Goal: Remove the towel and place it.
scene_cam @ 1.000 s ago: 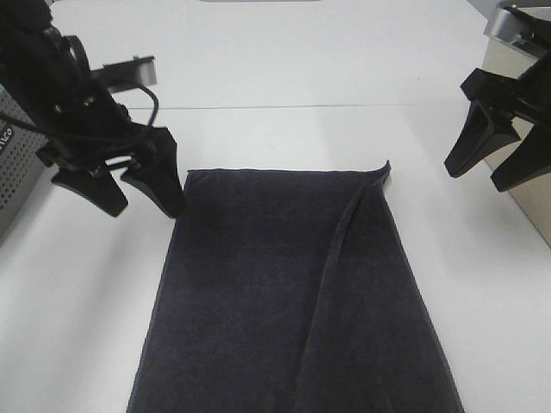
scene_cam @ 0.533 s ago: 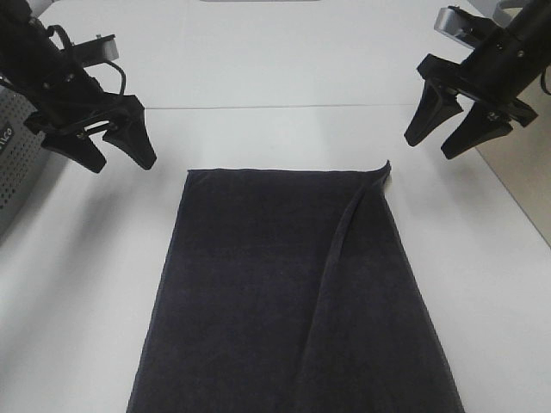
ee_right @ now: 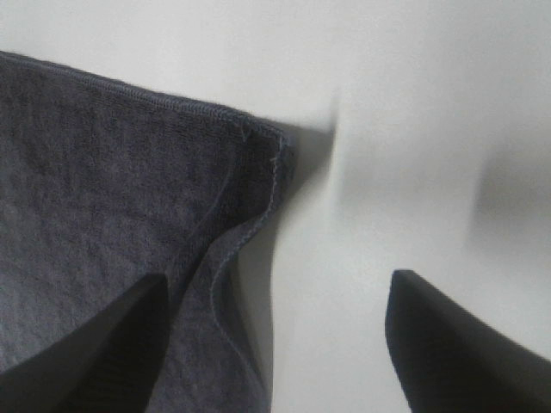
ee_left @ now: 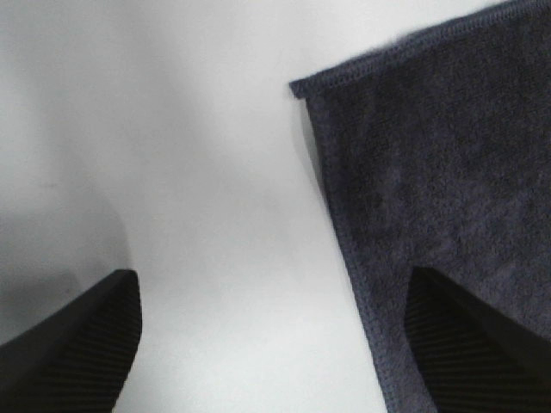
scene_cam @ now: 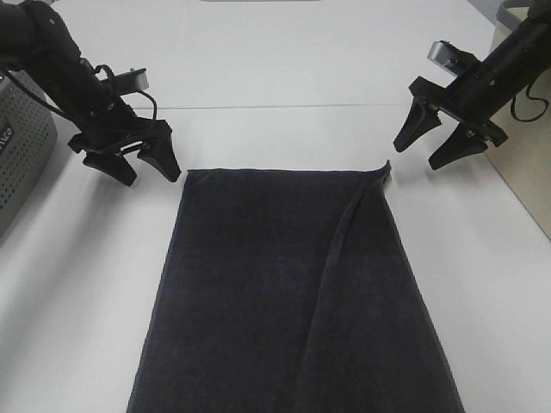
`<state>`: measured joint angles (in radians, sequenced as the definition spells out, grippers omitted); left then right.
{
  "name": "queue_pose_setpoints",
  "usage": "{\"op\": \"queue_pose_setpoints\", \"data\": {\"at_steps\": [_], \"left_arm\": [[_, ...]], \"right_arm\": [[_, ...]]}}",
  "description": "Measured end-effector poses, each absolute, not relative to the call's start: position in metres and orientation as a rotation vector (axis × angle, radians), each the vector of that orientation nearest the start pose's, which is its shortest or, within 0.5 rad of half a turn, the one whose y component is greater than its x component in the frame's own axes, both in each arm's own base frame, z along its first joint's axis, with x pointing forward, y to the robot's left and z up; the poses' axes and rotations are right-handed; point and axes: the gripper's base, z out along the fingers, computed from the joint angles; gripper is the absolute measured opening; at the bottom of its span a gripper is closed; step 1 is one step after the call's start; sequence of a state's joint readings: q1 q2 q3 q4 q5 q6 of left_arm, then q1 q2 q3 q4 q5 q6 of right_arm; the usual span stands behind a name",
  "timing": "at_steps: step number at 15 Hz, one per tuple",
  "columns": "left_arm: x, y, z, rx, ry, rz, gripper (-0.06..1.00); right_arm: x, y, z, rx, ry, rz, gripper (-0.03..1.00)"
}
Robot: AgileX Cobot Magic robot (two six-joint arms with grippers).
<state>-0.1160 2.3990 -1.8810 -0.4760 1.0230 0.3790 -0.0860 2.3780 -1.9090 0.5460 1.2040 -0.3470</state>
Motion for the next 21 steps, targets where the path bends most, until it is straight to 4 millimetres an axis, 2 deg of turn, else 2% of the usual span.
{"op": "queue_pose_setpoints", "data": {"at_steps": [4, 6, 12, 21], "left_arm": [[0.483, -0.098, 0.104, 0.362, 2.862, -0.703, 0.79], [0.484, -0.099, 0.102, 0.35, 2.86, -0.723, 0.79], [0.484, -0.1, 0.103, 0.345, 2.856, -0.731, 0.78], [0.483, -0.101, 0.102, 0.345, 2.857, -0.735, 0.78]], "right_arm": [[0.48, 0.004, 0.109, -0.046, 2.98, 0.761, 0.7], [0.483, 0.004, 0.102, -0.006, 2.968, 0.768, 0.7], [0.487, 0.003, 0.101, 0.039, 2.933, 0.742, 0.7], [0.488, 0.026, 0.101, 0.044, 2.958, 0.691, 0.7]]}}
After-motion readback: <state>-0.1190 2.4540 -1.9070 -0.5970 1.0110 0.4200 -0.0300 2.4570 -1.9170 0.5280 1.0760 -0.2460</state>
